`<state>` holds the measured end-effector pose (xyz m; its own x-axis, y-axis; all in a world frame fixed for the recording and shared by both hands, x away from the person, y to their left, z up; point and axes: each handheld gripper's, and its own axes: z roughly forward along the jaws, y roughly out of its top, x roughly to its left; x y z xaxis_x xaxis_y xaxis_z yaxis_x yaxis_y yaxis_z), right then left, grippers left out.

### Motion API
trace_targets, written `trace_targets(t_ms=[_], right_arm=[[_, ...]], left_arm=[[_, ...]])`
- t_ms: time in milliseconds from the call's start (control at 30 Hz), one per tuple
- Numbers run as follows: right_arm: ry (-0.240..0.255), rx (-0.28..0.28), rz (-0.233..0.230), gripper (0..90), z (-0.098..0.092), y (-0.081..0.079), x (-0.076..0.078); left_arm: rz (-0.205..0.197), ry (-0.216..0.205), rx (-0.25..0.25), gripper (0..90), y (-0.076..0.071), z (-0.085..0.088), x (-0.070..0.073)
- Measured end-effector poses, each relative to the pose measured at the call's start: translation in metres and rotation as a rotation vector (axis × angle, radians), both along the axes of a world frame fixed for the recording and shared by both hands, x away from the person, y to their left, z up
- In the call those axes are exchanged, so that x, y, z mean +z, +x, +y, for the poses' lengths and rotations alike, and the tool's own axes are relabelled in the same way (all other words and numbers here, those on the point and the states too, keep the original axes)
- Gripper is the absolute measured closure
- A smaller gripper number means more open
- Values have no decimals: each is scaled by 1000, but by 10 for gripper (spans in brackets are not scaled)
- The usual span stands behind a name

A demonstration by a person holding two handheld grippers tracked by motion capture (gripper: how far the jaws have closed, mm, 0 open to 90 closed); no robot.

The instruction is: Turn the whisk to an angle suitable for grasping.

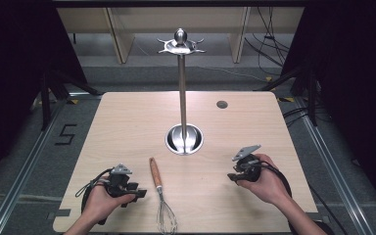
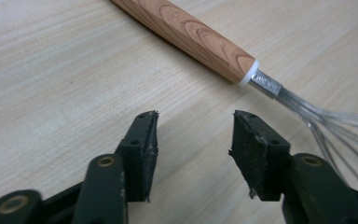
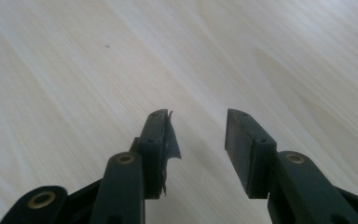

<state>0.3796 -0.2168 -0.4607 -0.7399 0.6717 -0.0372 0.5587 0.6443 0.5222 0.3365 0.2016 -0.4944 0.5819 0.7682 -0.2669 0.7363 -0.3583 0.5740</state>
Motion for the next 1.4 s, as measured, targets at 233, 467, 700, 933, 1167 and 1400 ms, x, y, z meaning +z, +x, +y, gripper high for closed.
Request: trace_targets(t_ms=[233, 467, 700, 933, 1167, 1400], right_arm=[[42, -70, 27, 614, -13, -3, 0], [34, -59, 36, 609, -7, -3, 0], [40, -69, 56, 606, -11, -3, -1], [37, -65, 59, 601, -9, -3, -1], [34, -72, 63, 598, -9, -3, -3], [38, -69, 57, 598, -11, -2, -3]], left_arm=[[72, -55, 141, 373, 5, -12, 7], [114, 19, 153, 323, 26, -40, 13], [151, 83, 170, 292, 42, -51, 10], [178, 142, 188, 275, 49, -63, 6], [170, 222, 100, 355, 57, -64, 8], [137, 352, 46, 550, 61, -57, 10]])
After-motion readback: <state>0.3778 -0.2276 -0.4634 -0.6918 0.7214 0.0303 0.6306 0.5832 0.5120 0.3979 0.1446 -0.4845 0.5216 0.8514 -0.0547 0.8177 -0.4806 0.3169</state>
